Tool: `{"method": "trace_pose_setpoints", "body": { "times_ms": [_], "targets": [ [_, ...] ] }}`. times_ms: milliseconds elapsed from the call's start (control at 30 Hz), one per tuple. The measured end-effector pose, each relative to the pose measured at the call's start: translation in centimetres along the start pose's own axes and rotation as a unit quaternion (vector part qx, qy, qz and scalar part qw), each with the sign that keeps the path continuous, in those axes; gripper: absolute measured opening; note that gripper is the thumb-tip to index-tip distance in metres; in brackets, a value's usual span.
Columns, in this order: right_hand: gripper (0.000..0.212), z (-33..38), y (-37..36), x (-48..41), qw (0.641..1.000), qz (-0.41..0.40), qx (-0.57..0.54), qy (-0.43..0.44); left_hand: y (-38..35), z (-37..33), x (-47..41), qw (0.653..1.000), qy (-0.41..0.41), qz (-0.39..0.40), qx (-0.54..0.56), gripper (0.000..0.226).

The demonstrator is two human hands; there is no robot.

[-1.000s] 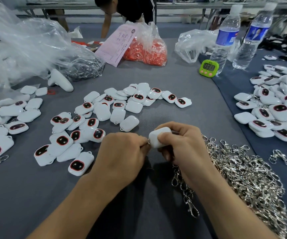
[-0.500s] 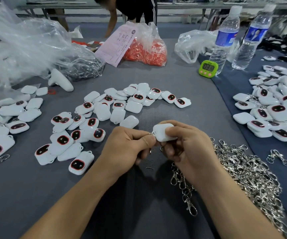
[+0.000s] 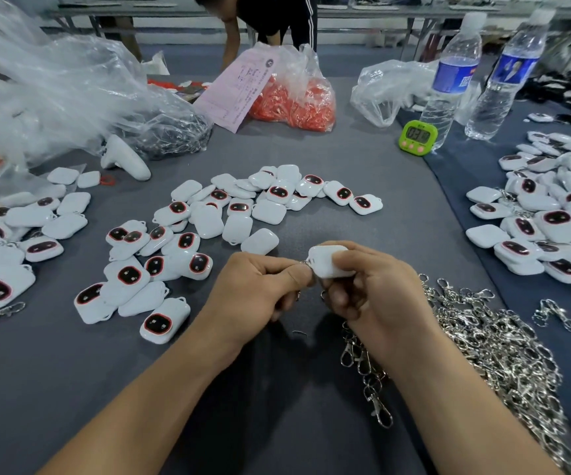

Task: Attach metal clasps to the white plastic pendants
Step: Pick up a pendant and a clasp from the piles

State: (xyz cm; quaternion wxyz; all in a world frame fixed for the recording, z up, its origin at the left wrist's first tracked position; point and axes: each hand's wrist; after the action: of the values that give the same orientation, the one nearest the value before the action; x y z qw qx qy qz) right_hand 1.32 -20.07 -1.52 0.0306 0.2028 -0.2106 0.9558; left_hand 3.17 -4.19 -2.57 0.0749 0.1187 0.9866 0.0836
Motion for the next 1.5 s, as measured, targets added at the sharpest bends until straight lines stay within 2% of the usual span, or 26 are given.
{"method": "trace_pose_setpoints", "body": {
  "times_ms": [67,100,167,233,300,333,400,433,467,533,600,667,733,833,900,967,1000,1067,1133,1167,1233,1300,1333,1400,1467,1500],
  "targets": [
    [0.032,-0.1,-0.1,0.1,1.0,0.018,-0.01,-0.006,0.2,-0.2,0.0,1.0,0.005,-0.002,0.027,0.016],
    [0.032,-0.1,-0.2,0.1,1.0,0.01,-0.008,-0.002,0.3,-0.3,0.1,1.0,-0.011,-0.009,-0.002,0.015],
    [0.03,-0.3,-0.4,0.0,0.997,-0.042,0.039,0.047,0.4,-0.2,0.3,0.986,-0.071,-0.018,-0.15,0.023],
    [0.023,-1.0,-0.8,0.2,0.965,-0.114,0.174,0.157,0.5,-0.3,0.6,0.927,-0.123,0.004,-0.354,0.039],
    [0.016,-1.9,-1.5,0.5,0.907,-0.149,0.306,0.249,0.6,-0.6,0.8,0.846,-0.183,0.023,-0.501,0.04],
    [0.015,-2.2,-1.7,0.6,0.888,-0.154,0.339,0.268,0.7,-0.6,0.7,0.814,-0.209,0.027,-0.541,0.037],
    [0.016,-2.3,-1.8,0.4,0.889,-0.158,0.348,0.252,0.8,-0.4,0.7,0.788,-0.235,0.011,-0.569,0.033],
    [0.018,-2.0,-1.7,0.3,0.907,-0.155,0.32,0.223,0.7,-0.3,0.8,0.792,-0.238,-0.003,-0.563,0.033],
    [0.021,-1.6,-1.5,0.1,0.935,-0.144,0.268,0.185,0.7,-0.1,0.9,0.813,-0.232,-0.017,-0.533,0.033],
    [0.028,-0.8,-1.2,0.1,0.982,-0.102,0.129,0.097,0.6,0.1,0.9,0.909,-0.17,-0.029,-0.38,0.029],
    [0.034,-0.3,-1.0,0.2,0.998,-0.056,0.024,0.032,0.5,0.3,0.5,0.98,-0.088,-0.029,-0.179,0.019],
    [0.036,-0.3,-1.0,0.3,0.999,-0.026,-0.021,-0.001,0.3,0.1,0.3,0.998,-0.03,-0.008,-0.05,0.018],
    [0.034,-0.3,-1.0,0.3,0.999,-0.02,-0.024,-0.009,0.3,-0.1,0.2,1.0,-0.016,0.007,-0.023,0.017],
    [0.029,-0.5,-0.9,0.2,0.994,-0.074,0.061,0.058,0.6,-0.1,0.2,0.982,-0.082,-0.003,-0.168,0.022],
    [0.02,-1.2,-1.1,0.4,0.944,-0.138,0.234,0.185,0.7,-0.1,0.4,0.92,-0.135,0.019,-0.369,0.036],
    [0.009,-2.3,-1.7,0.8,0.868,-0.152,0.38,0.28,0.5,-0.3,0.4,0.814,-0.162,0.042,-0.556,0.036],
    [0.006,-2.7,-2.0,1.0,0.854,-0.148,0.404,0.294,0.4,-0.4,0.4,0.774,-0.169,0.046,-0.608,0.03],
    [0.008,-2.8,-2.2,0.7,0.869,-0.152,0.379,0.278,0.1,-0.4,0.6,0.752,-0.186,0.053,-0.631,0.019],
    [0.012,-1.9,-1.8,0.2,0.919,-0.165,0.29,0.21,0.1,0.0,1.0,0.795,-0.224,0.006,-0.564,0.016],
    [0.014,-1.3,-1.6,0.0,0.947,-0.157,0.227,0.164,0.0,0.2,1.0,0.836,-0.223,-0.019,-0.501,0.02],
    [0.022,-0.3,-1.0,0.0,0.986,-0.116,0.091,0.075,-0.3,0.4,0.7,0.937,-0.162,-0.021,-0.309,0.028],
    [0.025,0.1,-0.6,0.2,0.998,-0.066,0.002,0.012,-0.7,0.3,0.4,0.989,-0.097,0.006,-0.11,0.031],
    [0.026,0.3,-0.5,0.3,0.999,-0.051,-0.015,-0.004,-0.8,0.2,0.2,0.995,-0.085,0.008,-0.054,0.035],
    [0.025,0.3,-0.5,0.3,0.998,-0.054,0.009,0.005,-0.6,0.2,0.1,0.994,-0.09,0.01,-0.068,0.042],
    [0.018,-0.1,-0.8,0.4,0.983,-0.101,0.131,0.084,-0.2,0.3,0.2,0.959,-0.13,0.02,-0.251,0.041],
    [0.013,-0.4,-1.1,0.6,0.959,-0.127,0.213,0.141,-0.1,0.2,0.3,0.91,-0.165,0.026,-0.379,0.038]
  ]
}}
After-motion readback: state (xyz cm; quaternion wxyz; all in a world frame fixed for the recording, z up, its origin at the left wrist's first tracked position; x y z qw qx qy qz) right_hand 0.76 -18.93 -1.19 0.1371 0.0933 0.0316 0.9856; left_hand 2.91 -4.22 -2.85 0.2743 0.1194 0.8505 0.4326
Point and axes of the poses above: each hand's wrist, its own x-axis away from the middle knuckle, its own y-axis out of the back of the hand, z = x × y, and after that the axes turned 9 degrees about -y, right-handed
